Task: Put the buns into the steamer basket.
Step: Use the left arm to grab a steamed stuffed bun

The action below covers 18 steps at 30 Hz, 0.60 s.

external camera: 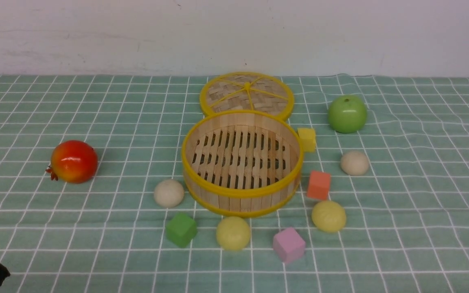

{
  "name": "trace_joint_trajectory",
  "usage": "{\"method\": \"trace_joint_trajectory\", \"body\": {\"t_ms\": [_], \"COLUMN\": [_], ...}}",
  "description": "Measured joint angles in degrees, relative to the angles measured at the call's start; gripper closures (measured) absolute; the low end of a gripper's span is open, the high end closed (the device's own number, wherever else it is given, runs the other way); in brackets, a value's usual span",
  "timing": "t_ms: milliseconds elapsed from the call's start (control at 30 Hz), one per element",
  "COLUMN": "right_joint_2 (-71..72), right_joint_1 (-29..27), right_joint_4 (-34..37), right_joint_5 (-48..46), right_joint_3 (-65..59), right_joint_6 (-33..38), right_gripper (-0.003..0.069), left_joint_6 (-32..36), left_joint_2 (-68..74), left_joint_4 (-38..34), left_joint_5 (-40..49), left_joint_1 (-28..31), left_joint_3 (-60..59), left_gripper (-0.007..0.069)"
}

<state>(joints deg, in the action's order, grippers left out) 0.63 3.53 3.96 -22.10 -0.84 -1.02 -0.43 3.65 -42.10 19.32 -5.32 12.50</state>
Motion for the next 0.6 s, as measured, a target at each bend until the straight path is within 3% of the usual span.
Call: {"method": "trace_joint_trajectory", "body": {"t_ms": [100, 167, 267, 467, 600], "right_joint_2": [0.00, 0.00, 0.00, 0.00, 0.00], "right_joint_1": [0.00, 0.00, 0.00, 0.00, 0.00], "right_joint_4": [0.00, 0.00, 0.00, 0.00, 0.00], "right_joint_5": [0.00, 0.00, 0.00, 0.00, 0.00], "right_joint_3": [0.00, 0.00, 0.00, 0.00, 0.00], "right_joint_6": [0.00, 0.00, 0.00, 0.00, 0.00], "right_gripper": [0.0419, 0.0419, 0.0419, 0.0419, 0.0419], "left_joint_6": [0.97, 1.79, 2.39, 2.46, 3.24], "left_joint_2": [7.62, 19.34, 34.86, 58.04, 69.71], "left_joint_4": [3.93, 9.31, 16.65, 23.47, 26.09], "left_joint_5": [9.92, 21.65, 31.29, 33.16, 33.35], "left_joint_1": [0.00, 0.00, 0.00, -0.38, -7.41], "left_joint_3": [6.95, 16.04, 25.00, 36.24, 43.63], "left_gripper": [0.0596, 0.0596, 0.0596, 0.0609, 0.0638]}}
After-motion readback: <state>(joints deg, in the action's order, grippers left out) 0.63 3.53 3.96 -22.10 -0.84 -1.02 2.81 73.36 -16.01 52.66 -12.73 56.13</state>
